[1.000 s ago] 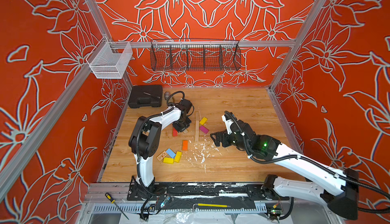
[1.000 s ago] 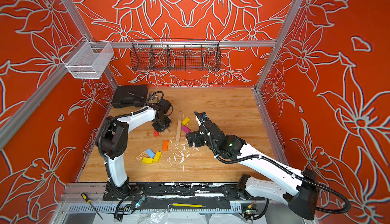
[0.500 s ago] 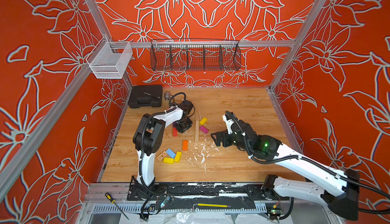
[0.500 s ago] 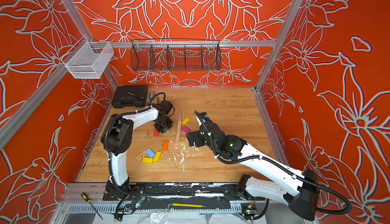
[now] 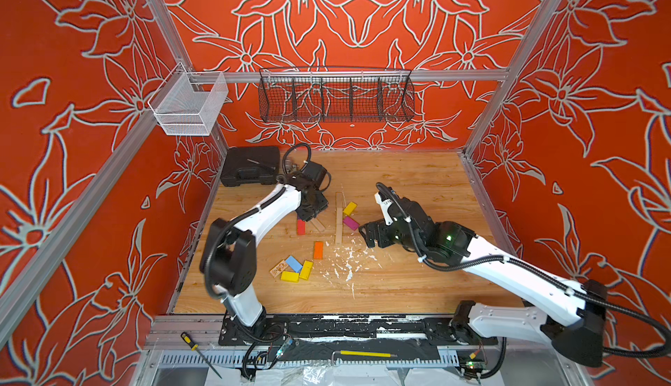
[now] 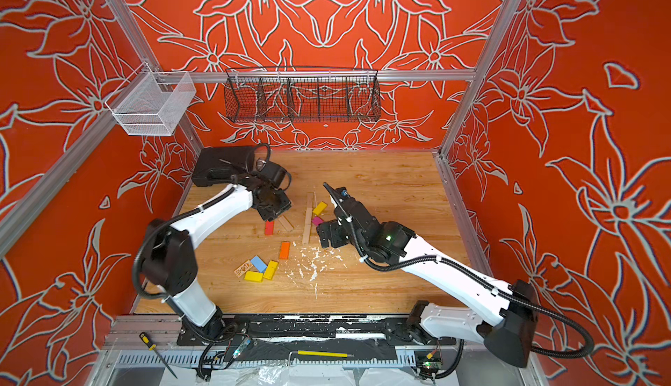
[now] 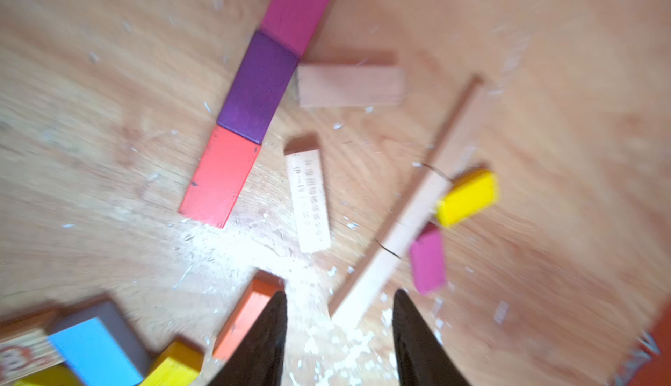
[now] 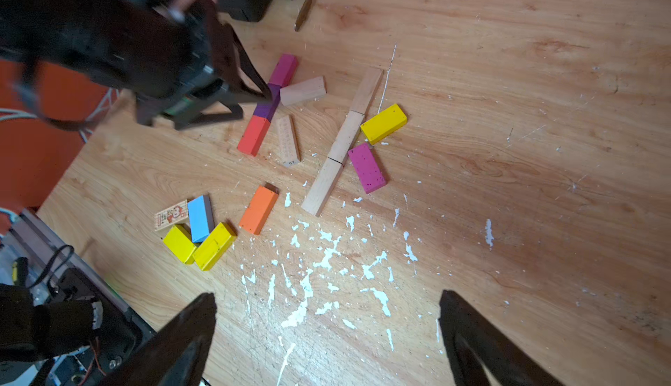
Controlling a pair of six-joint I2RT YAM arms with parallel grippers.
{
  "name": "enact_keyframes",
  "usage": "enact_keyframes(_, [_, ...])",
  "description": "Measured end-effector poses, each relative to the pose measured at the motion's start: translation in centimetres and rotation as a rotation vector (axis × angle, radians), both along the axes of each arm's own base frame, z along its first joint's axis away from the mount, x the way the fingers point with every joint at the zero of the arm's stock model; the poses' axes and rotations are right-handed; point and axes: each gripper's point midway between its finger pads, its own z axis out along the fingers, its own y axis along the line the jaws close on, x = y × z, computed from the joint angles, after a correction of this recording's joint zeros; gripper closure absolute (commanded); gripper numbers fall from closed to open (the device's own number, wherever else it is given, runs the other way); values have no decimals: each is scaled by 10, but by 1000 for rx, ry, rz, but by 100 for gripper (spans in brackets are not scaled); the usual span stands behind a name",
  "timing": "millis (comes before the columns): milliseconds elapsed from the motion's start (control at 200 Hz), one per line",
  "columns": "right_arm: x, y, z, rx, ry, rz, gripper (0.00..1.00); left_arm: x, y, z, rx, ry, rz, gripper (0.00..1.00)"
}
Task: Assemble the letter k with building blocks
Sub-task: Assemble the building block at the center of the board.
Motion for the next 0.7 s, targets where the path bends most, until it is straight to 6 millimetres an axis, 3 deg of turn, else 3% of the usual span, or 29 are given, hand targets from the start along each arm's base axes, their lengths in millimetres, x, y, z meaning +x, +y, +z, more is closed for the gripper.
enact_keyframes(100, [10, 16, 1, -58, 15, 41, 3, -11, 41, 44, -36, -129, 32, 47])
enact_keyframes(195, [17, 32, -5, -102, 44, 85, 5, -28, 86, 60, -10, -206, 73, 43])
enact_keyframes(245, [21, 42, -9, -122, 66, 112, 7, -41, 101, 60, 16, -229, 66, 43])
enact_keyframes(370, [33, 71, -21, -156, 119, 173, 13, -75, 107, 65, 106, -316, -78, 36])
enact_keyframes(576, [52, 112, -60, -217, 208, 242, 22, -125, 111, 95, 241, -609, -215, 2])
enact_keyframes(701, [63, 127, -84, -259, 234, 264, 26, -141, 110, 95, 326, -705, -304, 1])
